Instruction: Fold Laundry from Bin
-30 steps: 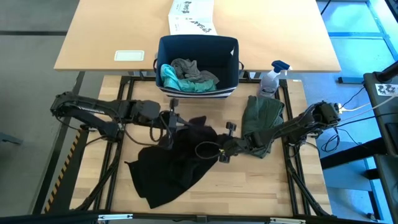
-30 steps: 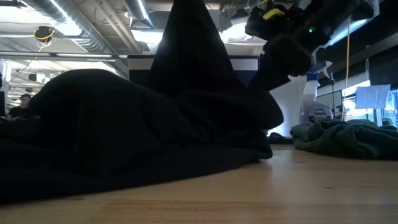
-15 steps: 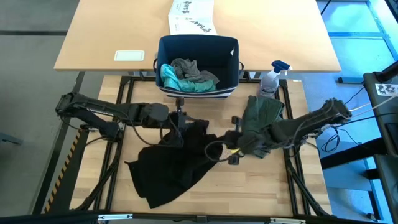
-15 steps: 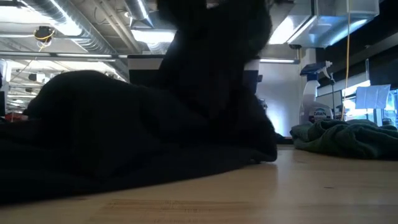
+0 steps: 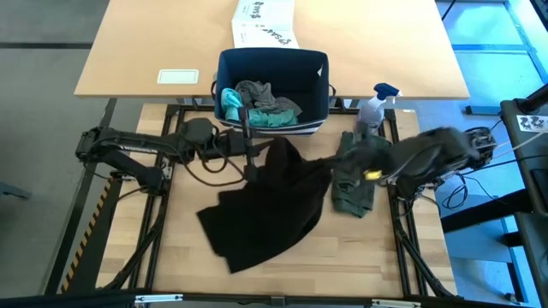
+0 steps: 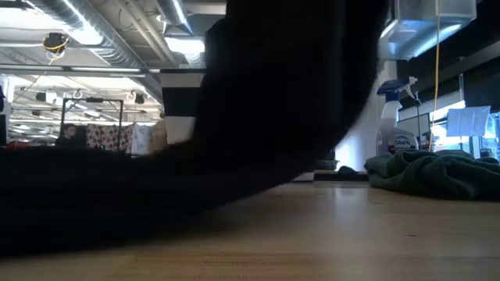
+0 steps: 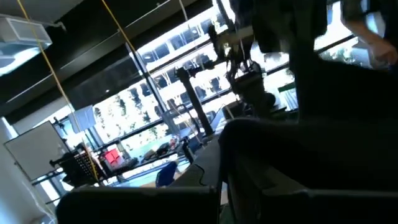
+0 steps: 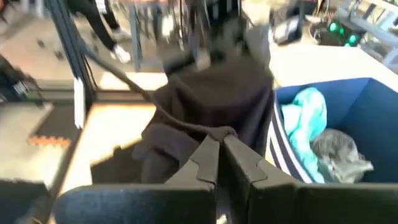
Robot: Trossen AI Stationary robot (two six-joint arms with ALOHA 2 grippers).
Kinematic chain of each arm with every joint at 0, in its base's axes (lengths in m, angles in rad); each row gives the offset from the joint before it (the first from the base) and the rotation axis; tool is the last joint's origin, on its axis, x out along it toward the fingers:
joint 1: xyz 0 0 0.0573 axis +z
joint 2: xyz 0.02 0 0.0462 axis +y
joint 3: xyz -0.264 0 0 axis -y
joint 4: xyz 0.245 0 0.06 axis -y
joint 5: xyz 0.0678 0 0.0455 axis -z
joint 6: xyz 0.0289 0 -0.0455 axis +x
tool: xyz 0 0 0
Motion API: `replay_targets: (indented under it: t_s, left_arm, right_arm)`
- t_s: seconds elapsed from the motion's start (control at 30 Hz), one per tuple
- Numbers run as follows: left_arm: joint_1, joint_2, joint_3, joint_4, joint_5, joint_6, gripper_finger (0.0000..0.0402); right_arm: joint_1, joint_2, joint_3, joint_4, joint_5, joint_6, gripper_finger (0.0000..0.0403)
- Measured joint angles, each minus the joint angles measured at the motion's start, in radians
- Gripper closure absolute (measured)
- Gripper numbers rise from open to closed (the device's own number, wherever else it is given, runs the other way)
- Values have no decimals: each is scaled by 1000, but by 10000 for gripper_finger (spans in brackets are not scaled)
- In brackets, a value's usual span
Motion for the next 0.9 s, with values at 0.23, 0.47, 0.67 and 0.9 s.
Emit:
replay_targets:
  t_s: [0.23, 0.47, 0.67, 0.9]
  left_arm:
    - [57, 18, 0, -85, -4, -2, 388]
    - [81, 34, 0, -322, -12, -5, 388]
    - [63, 36, 0, -528, -157, -1, 388]
    - [52, 36, 0, -793, -176, -30, 388]
  right_arm:
    - [0, 0, 114, 0, -10, -45, 398]
    - [-1, 23, -32, 24, -29, -41, 398]
    - [0, 89, -327, 313, -134, -45, 399]
    - [-1, 251, -625, 803, -189, -159, 396]
